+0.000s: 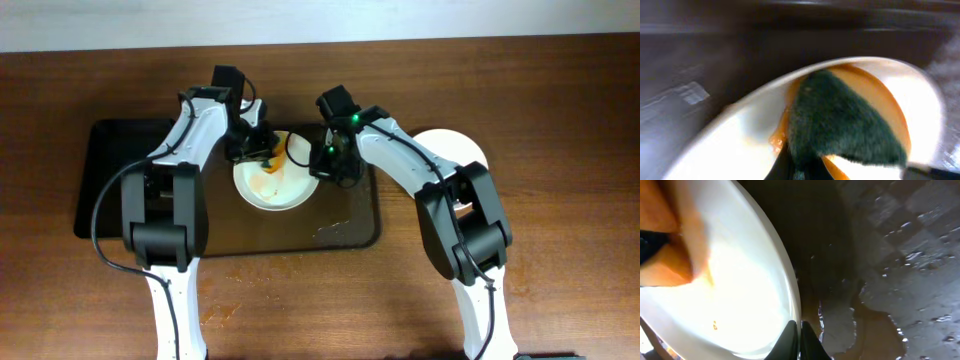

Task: Clean dirty plates on tray and stack at the side
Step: 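Scrub the last plate with the sponge in the left gripper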

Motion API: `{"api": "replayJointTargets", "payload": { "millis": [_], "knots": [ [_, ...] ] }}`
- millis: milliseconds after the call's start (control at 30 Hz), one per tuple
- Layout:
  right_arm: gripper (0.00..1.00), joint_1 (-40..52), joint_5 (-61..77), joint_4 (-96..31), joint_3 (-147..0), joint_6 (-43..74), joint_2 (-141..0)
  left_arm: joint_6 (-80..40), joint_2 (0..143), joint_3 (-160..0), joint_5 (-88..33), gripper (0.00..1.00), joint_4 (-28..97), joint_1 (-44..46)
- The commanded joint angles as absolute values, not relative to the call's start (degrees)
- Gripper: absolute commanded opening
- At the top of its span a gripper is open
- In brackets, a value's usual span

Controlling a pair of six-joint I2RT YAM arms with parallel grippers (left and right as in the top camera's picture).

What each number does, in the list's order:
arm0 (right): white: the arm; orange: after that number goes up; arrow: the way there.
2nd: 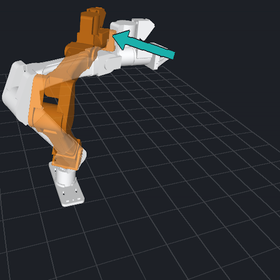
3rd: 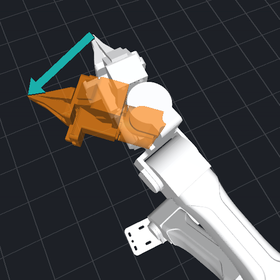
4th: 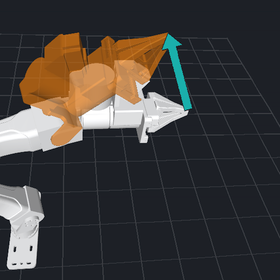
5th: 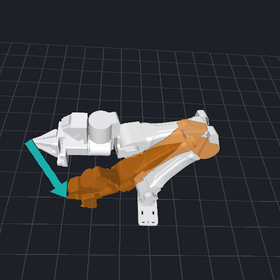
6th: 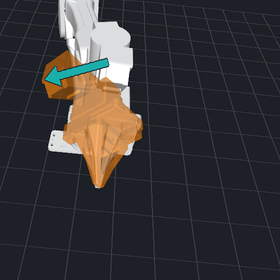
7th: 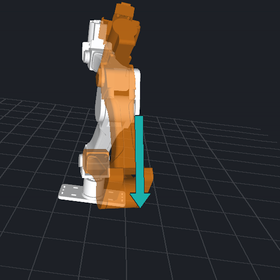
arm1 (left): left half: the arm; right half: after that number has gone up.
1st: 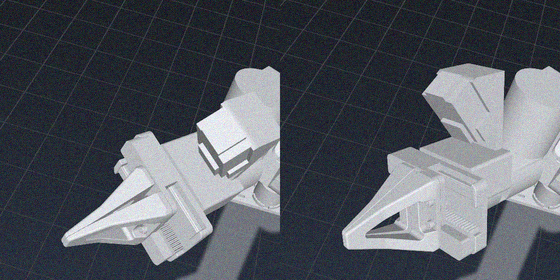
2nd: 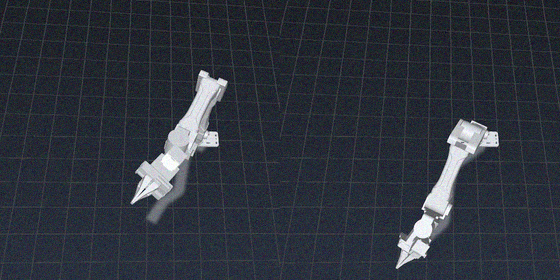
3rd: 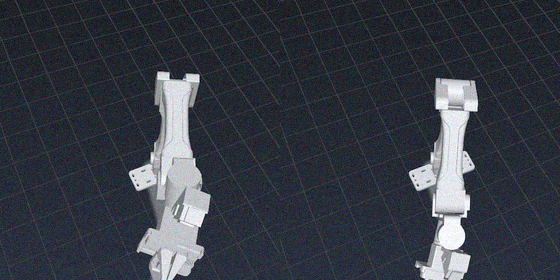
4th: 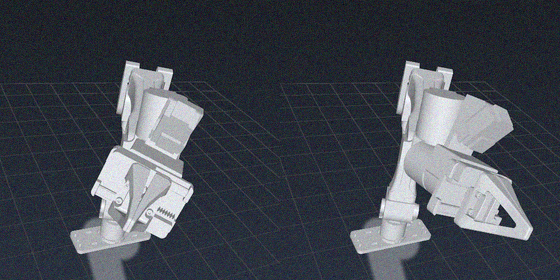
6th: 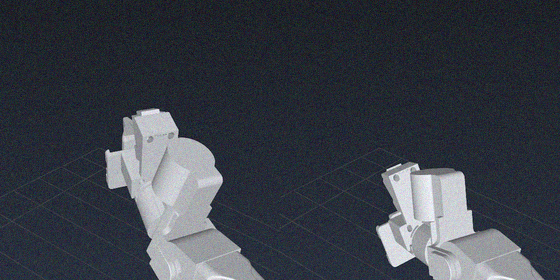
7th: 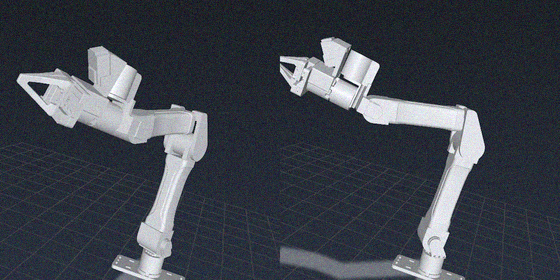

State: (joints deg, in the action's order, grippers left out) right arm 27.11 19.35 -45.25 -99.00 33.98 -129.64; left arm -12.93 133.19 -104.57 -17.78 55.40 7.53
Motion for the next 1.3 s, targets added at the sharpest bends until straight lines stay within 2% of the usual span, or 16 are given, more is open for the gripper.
{"api": "replayJointTargets", "payload": {
  "millis": [0,100,167,433,733,967,1167,1267],
  "knots": [
    [0.04,27.0,18.9,-46.0,-98.9,33.3,-130.7,-20.1,136.3,-102.8,4.1,0.0,61.1,6.0],
    [0.04,27.0,18.9,-46.0,-98.9,33.3,-130.7,-18.9,136.3,-102.8,3.7,0.01,66.4,6.2],
    [0.04,27.0,18.9,-46.0,-98.9,33.3,-130.7,-13.8,136.3,-102.8,0.3,0.01,68.9,6.3],
    [0.04,27.0,18.9,-46.0,-98.9,33.3,-130.7,8.4,136.3,-102.8,-26.3,0.0,73.5,7.0],
    [0.04,27.0,18.9,-46.0,-98.9,33.3,-130.7,8.2,136.3,-102.7,-38.1,0.01,69.9,9.5],
    [0.04,27.0,18.9,-46.0,-98.9,33.3,-130.7,8.3,136.3,-102.6,-39.1,0.01,72.6,9.6],
    [0.04,27.0,18.9,-46.0,-98.9,33.3,-130.7,8.2,136.3,-102.1,-25.9,0.01,71.8,9.6],
    [0.04,27.0,18.9,-46.0,-98.9,33.3,-130.7,2.7,136.3,-101.7,-18.3,0.0,69.3,9.7]
  ]
}}
